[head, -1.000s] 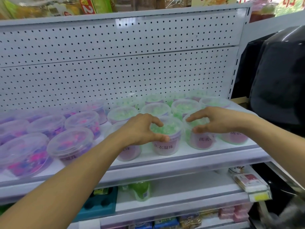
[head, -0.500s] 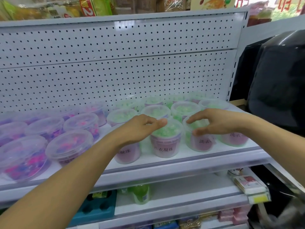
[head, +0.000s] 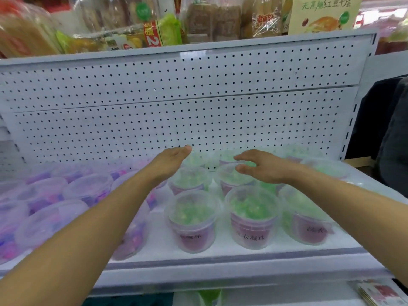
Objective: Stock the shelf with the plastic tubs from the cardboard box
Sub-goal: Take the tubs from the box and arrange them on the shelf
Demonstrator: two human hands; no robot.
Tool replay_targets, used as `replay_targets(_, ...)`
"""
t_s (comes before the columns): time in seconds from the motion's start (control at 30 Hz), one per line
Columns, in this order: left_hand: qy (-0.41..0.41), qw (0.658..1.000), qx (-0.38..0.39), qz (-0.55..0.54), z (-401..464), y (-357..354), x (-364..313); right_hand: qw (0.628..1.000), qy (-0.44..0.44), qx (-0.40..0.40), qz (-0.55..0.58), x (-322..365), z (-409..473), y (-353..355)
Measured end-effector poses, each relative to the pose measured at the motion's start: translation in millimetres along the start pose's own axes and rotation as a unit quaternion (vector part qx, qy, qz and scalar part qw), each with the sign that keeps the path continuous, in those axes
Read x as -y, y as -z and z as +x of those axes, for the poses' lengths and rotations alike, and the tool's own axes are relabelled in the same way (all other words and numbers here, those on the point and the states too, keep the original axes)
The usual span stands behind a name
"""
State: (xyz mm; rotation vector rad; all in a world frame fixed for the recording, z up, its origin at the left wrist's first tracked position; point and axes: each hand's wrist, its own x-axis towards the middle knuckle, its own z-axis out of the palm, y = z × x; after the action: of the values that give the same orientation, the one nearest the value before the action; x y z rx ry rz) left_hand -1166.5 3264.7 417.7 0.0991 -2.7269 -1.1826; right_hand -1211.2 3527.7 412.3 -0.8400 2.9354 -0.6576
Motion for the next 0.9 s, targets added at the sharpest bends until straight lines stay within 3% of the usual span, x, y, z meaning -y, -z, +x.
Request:
replay_targets(0.27, 0.122, 0.991, 0.033, 0.034, 59.9, -17.8, 14.7, 0.997, -0.061, 0.041, -0.016, -14.6, 56.3, -16.6)
replay_targets(0.47, 0.127, 0.991, 0.040, 0.030, 64.6, -22.8, 14.5, 0.998, -0.038, 0.038, -0.010, -16.9, 59.8, -21.4)
replay_targets(0.67, 0.008, 0.997, -0.012, 0.072, 30.6, -0.2, 28.5, 1.000, -0.006, -0.017, 0.025, -11.0, 33.3, -14.3)
replay_targets(0.77, -0.036, 0.988, 0.018, 0.147, 3.8, 3.0, 39.3, 1.000, 0.010, -0.018, 0.019, -7.1, 13.8, -15.8)
replay_targets(0.9, -0.032, 0.979, 0.048, 0.193, -6.8, 1.3, 40.5, 1.000, 0.006, 0.011, -0.002, 3.9, 2.0, -22.3)
